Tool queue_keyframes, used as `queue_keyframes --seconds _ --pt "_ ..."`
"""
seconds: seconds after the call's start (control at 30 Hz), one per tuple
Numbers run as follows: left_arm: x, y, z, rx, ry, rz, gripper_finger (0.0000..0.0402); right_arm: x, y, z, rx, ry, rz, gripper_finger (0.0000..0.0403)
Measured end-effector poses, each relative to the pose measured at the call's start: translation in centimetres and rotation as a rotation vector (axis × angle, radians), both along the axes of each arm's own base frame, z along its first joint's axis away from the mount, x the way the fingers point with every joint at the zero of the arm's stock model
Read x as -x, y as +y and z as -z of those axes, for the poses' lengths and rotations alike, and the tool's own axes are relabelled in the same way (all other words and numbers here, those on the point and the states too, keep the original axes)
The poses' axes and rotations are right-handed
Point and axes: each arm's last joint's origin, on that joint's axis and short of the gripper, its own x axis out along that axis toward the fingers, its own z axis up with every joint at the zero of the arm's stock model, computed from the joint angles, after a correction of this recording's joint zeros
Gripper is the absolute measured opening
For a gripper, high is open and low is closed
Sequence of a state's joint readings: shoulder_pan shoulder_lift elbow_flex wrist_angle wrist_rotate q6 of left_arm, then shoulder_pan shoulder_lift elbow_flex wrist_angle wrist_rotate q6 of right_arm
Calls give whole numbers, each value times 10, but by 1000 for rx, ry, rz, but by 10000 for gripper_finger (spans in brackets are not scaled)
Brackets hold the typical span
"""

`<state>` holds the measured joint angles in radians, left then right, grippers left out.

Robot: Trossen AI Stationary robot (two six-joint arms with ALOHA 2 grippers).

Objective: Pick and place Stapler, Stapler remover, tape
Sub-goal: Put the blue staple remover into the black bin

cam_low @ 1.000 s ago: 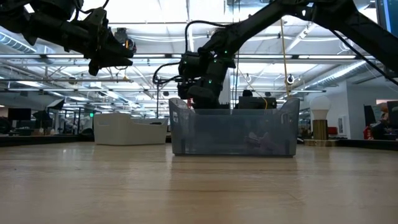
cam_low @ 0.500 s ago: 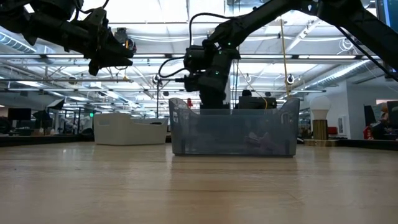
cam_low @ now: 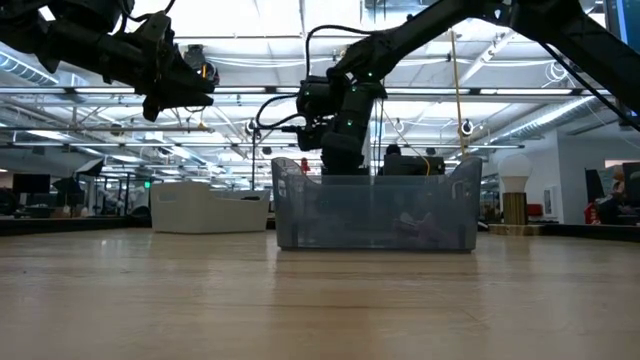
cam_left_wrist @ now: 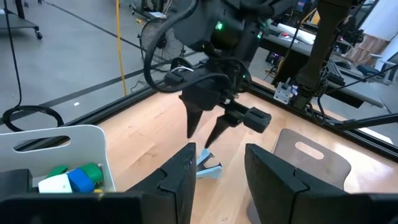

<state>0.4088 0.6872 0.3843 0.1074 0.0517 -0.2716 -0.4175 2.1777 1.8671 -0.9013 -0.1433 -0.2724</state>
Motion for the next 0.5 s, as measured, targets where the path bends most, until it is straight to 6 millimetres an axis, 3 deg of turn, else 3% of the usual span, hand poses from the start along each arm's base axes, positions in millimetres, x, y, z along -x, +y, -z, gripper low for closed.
queue_keyframes --seconds 0.17,0.5 --pt "0 0 0 0 0 0 136 5 1 11 -86 7 30 168" --pt "0 0 0 0 -1 -1 136 7 1 30 -92 -9 60 133"
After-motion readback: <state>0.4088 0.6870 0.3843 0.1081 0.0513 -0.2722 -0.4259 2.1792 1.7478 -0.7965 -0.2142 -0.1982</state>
